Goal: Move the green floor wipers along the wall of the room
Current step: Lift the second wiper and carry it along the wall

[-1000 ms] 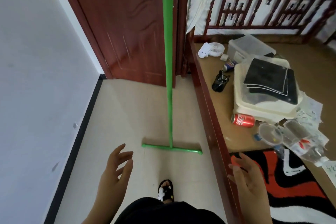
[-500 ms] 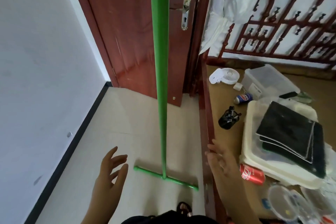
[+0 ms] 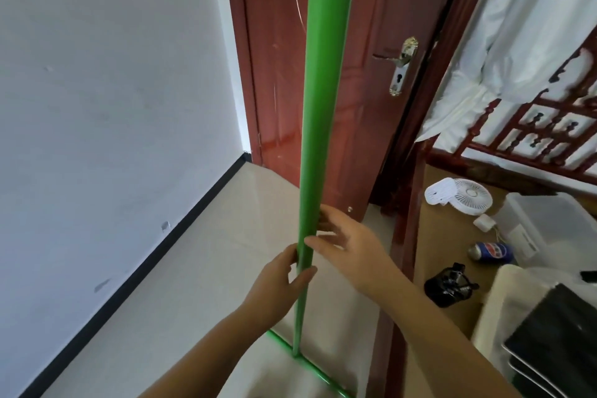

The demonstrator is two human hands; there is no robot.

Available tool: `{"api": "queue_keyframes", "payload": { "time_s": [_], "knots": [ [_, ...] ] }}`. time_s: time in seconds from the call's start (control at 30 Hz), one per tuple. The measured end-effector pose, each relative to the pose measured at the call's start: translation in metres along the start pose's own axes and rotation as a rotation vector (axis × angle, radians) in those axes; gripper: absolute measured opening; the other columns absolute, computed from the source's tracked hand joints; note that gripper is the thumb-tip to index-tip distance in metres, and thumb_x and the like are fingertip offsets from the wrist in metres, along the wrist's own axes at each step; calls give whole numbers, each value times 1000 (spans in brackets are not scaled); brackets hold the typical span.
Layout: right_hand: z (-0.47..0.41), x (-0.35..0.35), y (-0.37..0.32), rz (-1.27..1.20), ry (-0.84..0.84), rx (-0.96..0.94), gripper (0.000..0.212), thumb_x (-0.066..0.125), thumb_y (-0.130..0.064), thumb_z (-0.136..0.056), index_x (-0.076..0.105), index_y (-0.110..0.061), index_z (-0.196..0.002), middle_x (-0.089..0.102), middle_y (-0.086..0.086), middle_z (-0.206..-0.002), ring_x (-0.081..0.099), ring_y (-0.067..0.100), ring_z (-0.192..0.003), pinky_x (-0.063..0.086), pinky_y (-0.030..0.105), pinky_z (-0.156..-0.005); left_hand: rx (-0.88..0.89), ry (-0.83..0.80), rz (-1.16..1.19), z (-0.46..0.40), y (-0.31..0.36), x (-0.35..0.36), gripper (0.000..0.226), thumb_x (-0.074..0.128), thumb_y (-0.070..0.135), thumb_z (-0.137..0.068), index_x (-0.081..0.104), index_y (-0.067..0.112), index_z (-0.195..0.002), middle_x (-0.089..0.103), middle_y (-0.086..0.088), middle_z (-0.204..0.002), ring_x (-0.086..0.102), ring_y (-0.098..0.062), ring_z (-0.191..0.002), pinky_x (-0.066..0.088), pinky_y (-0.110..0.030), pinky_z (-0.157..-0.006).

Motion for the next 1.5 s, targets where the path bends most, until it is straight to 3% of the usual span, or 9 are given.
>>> {"api": "queue_keyframes", "payload": {
  "time_s": [0.17,0.47,0.6,0.8,1.0,1.07,1.2,1.37,1.5],
  "knots": [
    [-13,-2,3,-7,-43,0,28,60,-18,-84,58,-32,-108,69,-6,-104,62,2,-96,51,18,-86,-6,37,-10,-8,2,2,21,50,28,-88,55,19,-107,66,0,-107,61,-15,-100,47,-27,-92],
    [-61,17,-4,-38,-136,-43,25,60,-15,-84,63,-18,-108,69,-3,-101,62,5,-95,48,9,-80,-47,103,-7,-29,-18,-31,24,48,28,-89,55,15,-108,65,-1,-109,59,-13,-98,46,-23,-90],
    [-97,39,-7,-61,-189,-70,24,62,-13,-82,64,-20,-104,68,-7,-94,62,5,-89,47,10,-78,-86,153,11,-40,-35,-59,24,48,28,-89,55,15,-108,65,-2,-110,59,-11,-98,42,-5,-77],
    [-170,87,-22,-55,-255,-133,20,61,-14,-81,63,-30,-93,68,-11,-88,63,4,-87,47,9,-76,-153,247,-4,-71,-74,-119,25,49,28,-89,55,13,-108,67,-6,-110,61,-15,-101,46,-26,-88],
    [-247,142,-39,-88,-312,-143,22,62,-11,-80,65,-23,-98,68,-12,-86,64,3,-85,48,11,-78,-217,310,20,-104,-113,-190,22,49,26,-89,54,11,-104,67,-10,-108,61,-20,-101,48,-41,-93],
    [-274,162,-47,-96,-351,-150,22,62,-11,-81,65,-21,-101,69,-10,-88,64,3,-85,48,11,-78,-247,336,26,-114,-129,-216,20,49,24,-89,54,10,-102,67,-13,-106,61,-23,-100,48,-41,-91],
    [-318,199,-57,-113,-412,-154,23,63,-14,-79,65,-22,-101,70,-8,-92,64,3,-88,49,12,-77,-321,417,77,-128,-153,-256,20,48,20,-89,55,8,-103,65,-14,-108,60,-22,-100,46,-20,-80],
    [-373,240,-68,-105,-511,-206,26,66,-15,-77,66,-22,-102,70,-8,-91,65,4,-88,51,13,-74,-416,537,127,-144,-183,-296,25,47,28,-85,53,11,-101,68,-16,-103,62,-28,-97,49,-49,-90],
    [-419,272,-77,-114,-643,-283,26,69,-16,-75,66,-25,-99,69,-13,-86,64,3,-85,47,6,-66,-500,679,188,-157,-197,-323,20,46,25,-87,52,11,-100,66,-13,-102,62,-26,-96,51,-50,-88]
  ]
}}
Point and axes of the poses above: each hand's wrist, its own z-axis away from the middle knuckle, its own x-axis out of the palm, y = z × x, the point moved 2 cm from there along -z, towards the middle knuckle
